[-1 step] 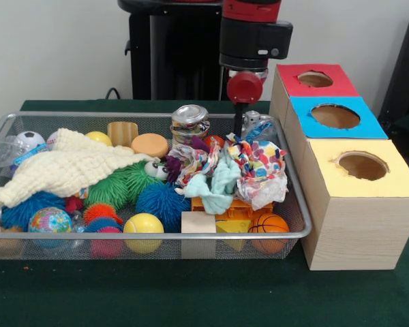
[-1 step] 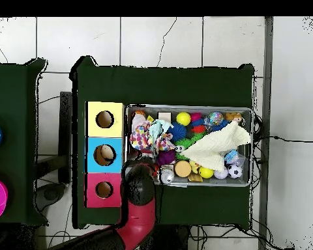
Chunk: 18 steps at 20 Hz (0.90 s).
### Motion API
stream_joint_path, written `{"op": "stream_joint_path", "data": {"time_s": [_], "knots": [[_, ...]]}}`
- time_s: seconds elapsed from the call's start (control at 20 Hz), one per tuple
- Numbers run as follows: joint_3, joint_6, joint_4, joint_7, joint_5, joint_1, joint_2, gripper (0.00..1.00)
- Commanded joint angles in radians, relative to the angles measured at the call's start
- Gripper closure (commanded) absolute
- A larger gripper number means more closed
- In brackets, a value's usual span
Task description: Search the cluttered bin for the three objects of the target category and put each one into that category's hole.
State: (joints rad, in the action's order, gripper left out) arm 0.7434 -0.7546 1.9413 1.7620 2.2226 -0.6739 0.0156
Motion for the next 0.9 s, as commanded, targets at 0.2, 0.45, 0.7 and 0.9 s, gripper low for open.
{"op": "stream_joint_path", "data": {"time_s": [0.2, 0.45, 0.7, 0.9], "knots": [[-0.025, -0.067, -0.030, -0.385, -0.224, 0.115, -0.116, 1.00], [-0.016, -0.037, -0.030, -0.308, -0.380, 0.148, -0.194, 1.00], [-0.047, -0.005, 0.008, -0.209, -0.445, 0.150, -0.263, 1.00], [-0.077, 0.035, 0.035, -0.158, -0.444, 0.136, -0.295, 1.00]]}}
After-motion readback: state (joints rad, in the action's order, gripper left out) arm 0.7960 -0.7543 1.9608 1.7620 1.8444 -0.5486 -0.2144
